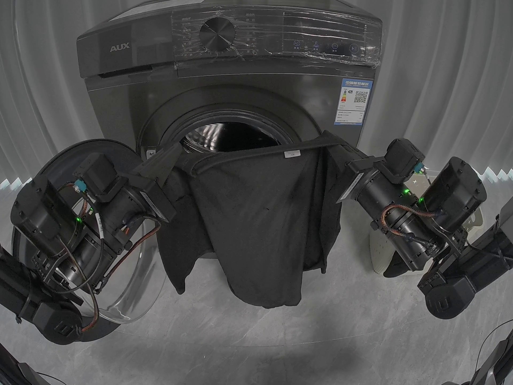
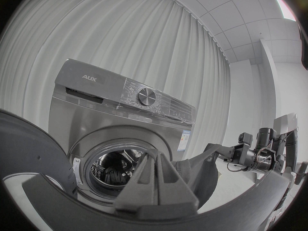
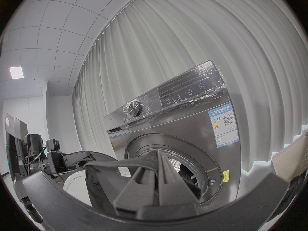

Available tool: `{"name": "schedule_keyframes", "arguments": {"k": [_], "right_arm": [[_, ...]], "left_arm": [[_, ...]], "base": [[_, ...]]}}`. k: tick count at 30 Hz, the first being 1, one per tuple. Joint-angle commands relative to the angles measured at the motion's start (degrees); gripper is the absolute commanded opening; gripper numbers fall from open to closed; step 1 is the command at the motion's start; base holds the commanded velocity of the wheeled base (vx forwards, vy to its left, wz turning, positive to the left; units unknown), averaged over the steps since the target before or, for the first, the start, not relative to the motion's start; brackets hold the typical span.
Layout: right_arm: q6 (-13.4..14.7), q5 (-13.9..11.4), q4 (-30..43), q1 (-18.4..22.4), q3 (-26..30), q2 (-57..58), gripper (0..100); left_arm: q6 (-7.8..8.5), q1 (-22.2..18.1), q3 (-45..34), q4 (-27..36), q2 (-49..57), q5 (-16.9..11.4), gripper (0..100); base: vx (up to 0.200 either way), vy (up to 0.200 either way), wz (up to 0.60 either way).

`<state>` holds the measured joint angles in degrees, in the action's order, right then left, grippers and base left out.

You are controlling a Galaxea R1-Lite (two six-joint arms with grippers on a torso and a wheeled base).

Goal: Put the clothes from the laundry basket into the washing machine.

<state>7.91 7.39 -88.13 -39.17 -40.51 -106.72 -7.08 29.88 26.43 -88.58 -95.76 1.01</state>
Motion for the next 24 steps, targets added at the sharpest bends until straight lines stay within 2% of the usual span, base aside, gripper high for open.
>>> {"name": "schedule_keyframes", "arguments": {"k": [1,13,21,22,24], "right_arm": [[0.00,0.00,-0.03,-0.03,-0.01,-0.07,0],[0.09,-0.18,-0.12,-0.12,0.43,-0.25,0],[1.49,0.00,0.41,-0.82,0.87,-1.56,0],[1.49,0.17,0.67,-0.82,0.69,-2.00,100],[1.49,0.26,0.85,-0.56,1.13,-2.53,100]], "left_arm": [[-0.04,-0.08,0.03,-0.10,-0.13,0.04,0],[-0.04,-0.08,0.29,-0.02,-0.13,-0.05,0],[-0.12,0.27,5.30,0.25,-2.07,0.83,0],[-0.12,0.00,5.48,0.33,-2.42,0.92,0],[-0.12,-0.08,5.91,0.33,-2.59,0.92,0]], "base": [[0.000,0.000,0.00],[0.000,0.000,0.00],[0.000,0.000,0.00],[0.000,0.000,0.00],[0.000,0.000,0.00]]}}
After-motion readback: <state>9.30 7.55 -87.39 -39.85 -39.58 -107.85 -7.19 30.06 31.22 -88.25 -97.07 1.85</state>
